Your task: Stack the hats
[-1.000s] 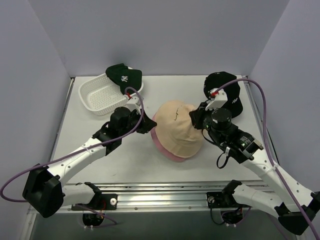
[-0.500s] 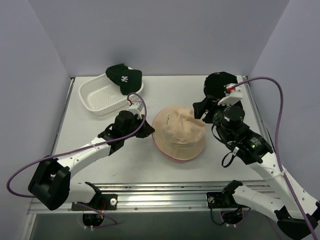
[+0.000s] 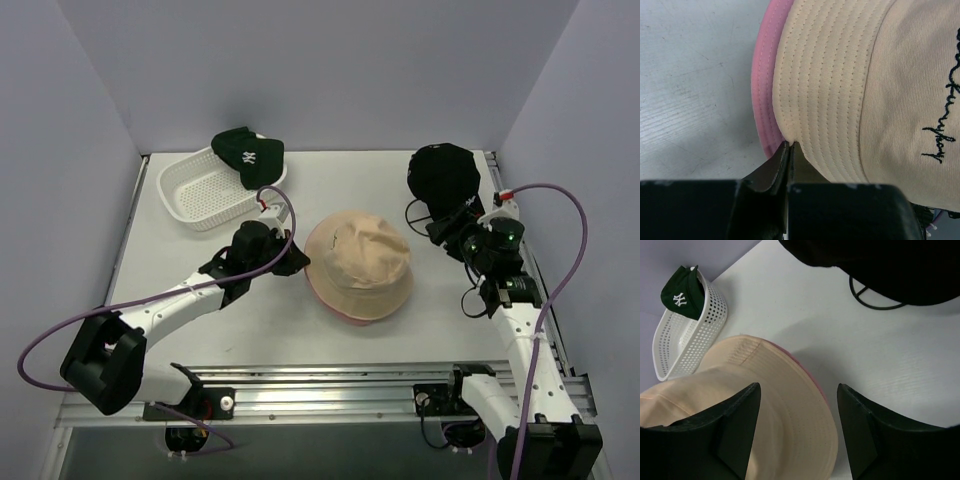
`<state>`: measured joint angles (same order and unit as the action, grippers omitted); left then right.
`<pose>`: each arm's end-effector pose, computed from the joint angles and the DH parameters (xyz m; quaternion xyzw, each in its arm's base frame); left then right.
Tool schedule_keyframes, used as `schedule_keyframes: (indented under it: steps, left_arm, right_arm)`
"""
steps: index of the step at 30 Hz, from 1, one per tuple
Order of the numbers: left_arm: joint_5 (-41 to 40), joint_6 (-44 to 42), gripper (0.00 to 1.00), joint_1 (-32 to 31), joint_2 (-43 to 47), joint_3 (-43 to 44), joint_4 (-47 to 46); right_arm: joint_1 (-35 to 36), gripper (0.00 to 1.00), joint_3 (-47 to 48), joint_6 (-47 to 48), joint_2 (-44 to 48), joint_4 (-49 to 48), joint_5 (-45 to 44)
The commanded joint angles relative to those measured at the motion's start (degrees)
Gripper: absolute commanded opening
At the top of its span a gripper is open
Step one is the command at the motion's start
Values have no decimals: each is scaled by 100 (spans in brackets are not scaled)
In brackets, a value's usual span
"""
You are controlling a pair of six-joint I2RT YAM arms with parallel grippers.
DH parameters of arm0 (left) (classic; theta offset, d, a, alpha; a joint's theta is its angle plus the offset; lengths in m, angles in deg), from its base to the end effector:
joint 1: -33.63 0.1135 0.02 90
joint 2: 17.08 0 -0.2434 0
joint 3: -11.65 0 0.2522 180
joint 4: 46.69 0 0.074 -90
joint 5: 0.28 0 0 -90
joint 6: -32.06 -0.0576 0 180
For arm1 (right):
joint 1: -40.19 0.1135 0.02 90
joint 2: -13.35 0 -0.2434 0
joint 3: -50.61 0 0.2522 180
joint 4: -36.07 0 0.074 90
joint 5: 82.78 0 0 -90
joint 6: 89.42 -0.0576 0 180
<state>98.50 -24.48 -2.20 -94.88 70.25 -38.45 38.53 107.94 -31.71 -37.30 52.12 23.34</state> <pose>0.2567 -0.1962 0.2081 0.0574 0.8511 -0.3481 0.3887 0.2441 0.0089 0.3100 0.1337 0.7486 0.2723 0.5896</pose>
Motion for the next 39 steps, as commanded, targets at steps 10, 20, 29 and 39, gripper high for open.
schedule_keyframes:
  steps: [10,20,29,39]
  left_arm:
    - [-139,-67,2,59,-139,130,-195]
    - [-122,-32,2,15,-121,139,-230]
    - [-166,12,2,-46,-148,121,-274]
    - [-236,47,2,-117,-174,139,-309]
  right_arm:
    - [-670,55,-2080,-936,547,-2047,1640]
    - [-670,55,-3082,-1859,969,-2812,1561]
    - [-661,56,-3627,-2395,628,-3840,1710]
    - [-442,55,-3970,-2808,451,-4763,1482]
